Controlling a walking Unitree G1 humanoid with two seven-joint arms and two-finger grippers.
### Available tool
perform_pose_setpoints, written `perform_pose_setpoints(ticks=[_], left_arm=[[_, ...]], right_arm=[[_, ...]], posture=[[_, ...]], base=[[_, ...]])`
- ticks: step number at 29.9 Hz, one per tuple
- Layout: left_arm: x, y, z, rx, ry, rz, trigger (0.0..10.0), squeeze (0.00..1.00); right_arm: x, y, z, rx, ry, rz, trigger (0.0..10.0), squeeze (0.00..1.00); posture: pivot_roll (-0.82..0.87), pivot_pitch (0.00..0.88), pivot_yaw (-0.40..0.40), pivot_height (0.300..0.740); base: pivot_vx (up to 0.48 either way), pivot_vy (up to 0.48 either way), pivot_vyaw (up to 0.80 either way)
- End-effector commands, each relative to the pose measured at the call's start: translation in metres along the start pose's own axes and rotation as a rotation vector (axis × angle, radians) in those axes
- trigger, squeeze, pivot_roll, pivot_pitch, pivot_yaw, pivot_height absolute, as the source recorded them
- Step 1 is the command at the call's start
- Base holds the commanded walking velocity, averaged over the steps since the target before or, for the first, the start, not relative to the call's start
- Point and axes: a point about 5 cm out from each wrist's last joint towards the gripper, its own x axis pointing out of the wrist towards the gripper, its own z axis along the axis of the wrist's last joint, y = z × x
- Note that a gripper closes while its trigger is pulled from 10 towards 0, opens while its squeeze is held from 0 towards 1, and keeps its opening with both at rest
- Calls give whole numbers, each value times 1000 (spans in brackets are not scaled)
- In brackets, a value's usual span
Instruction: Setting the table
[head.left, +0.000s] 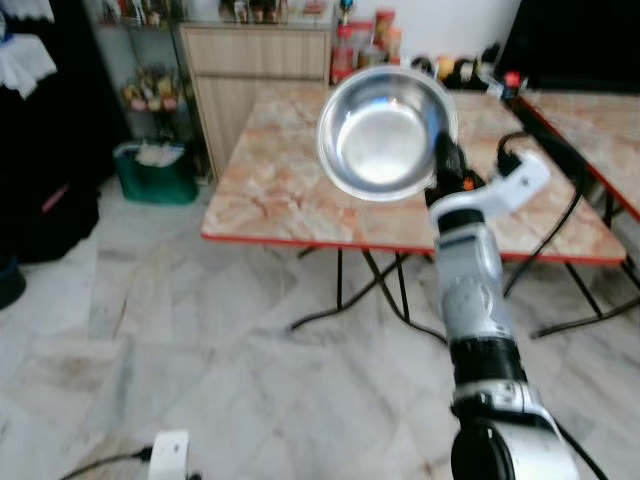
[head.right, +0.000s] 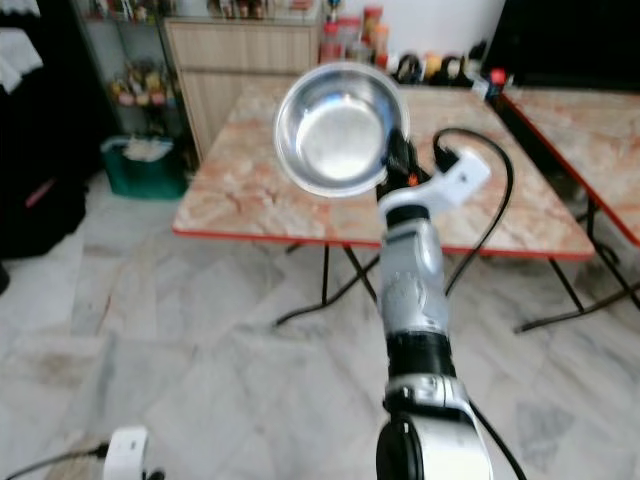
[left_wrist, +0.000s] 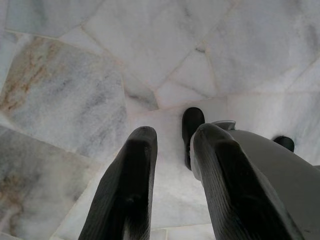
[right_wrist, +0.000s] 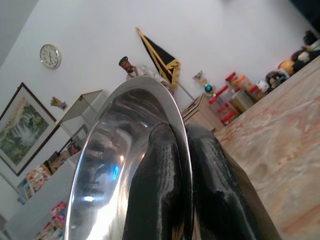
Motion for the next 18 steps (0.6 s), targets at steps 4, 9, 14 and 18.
perform_pose_setpoints(ticks=[4, 9, 14, 18], left_arm=[[-2, -4, -10, 18, 20, -11, 10000, 0], [-2, -3, -12, 18, 24, -10, 10000, 0], [-2, -3, -11, 20, 25, -11, 10000, 0], [-2, -3, -11, 24, 26, -13, 10000, 0]], right_arm=[[3, 0, 8, -15, -20, -2, 10000, 0], [3, -3, 9, -63, -18, -9, 10000, 0], [2, -5, 8, -72, -12, -12, 10000, 0], [1, -7, 7, -56, -6, -22, 10000, 0]], posture=[[83, 0, -30, 732], [82, 0, -29, 732], [81, 0, -27, 732], [80, 0, -27, 732]], base=[[199, 0, 0], [280, 0, 0], [284, 0, 480], [294, 0, 0]])
